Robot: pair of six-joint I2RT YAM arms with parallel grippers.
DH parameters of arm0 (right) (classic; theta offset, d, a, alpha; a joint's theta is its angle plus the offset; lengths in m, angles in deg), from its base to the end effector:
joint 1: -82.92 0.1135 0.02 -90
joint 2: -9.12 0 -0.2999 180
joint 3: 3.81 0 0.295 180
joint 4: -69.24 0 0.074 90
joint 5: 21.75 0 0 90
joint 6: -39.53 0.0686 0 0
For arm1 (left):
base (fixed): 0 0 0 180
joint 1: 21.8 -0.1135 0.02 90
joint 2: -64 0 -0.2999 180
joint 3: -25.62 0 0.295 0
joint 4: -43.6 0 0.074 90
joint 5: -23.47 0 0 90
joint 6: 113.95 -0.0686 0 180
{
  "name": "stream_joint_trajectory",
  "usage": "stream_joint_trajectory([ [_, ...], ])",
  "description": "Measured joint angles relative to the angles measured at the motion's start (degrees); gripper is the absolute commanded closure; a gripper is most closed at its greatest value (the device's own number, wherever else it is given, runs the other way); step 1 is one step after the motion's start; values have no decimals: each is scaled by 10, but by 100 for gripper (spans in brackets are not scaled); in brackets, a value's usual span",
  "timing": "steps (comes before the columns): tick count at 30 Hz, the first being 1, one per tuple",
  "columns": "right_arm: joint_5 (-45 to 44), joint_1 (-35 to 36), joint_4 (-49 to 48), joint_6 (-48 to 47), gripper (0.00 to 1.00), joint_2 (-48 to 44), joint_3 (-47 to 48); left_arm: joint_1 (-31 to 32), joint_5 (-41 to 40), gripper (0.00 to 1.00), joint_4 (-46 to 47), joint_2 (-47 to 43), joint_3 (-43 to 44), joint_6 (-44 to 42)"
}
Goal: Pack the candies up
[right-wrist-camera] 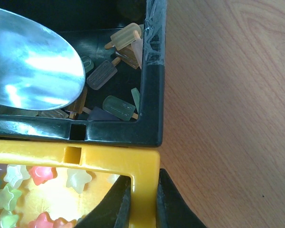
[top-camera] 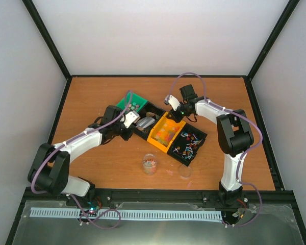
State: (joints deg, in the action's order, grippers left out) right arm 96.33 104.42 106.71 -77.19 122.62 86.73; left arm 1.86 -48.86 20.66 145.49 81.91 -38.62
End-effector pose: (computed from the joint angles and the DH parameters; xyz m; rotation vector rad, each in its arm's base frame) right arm 0.4325 0.2051 0.1564 -1.1922 2.2529 0.6048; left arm 0.2990 -0.1537 0.1807 0.9232 2.2215 -0.4441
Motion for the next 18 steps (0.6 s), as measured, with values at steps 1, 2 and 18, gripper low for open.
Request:
stream_joint_trajectory([
  [1,0,0,0,0,97,0,0,-1,0,99,3,-5,-4,0],
  [2,0,0,0,0,97,0,0,-2,0,99,7,-12,-9,0],
  [18,-4,0,0,2,97,-1,-1,-4,-58,99,-289,10,203,-104],
])
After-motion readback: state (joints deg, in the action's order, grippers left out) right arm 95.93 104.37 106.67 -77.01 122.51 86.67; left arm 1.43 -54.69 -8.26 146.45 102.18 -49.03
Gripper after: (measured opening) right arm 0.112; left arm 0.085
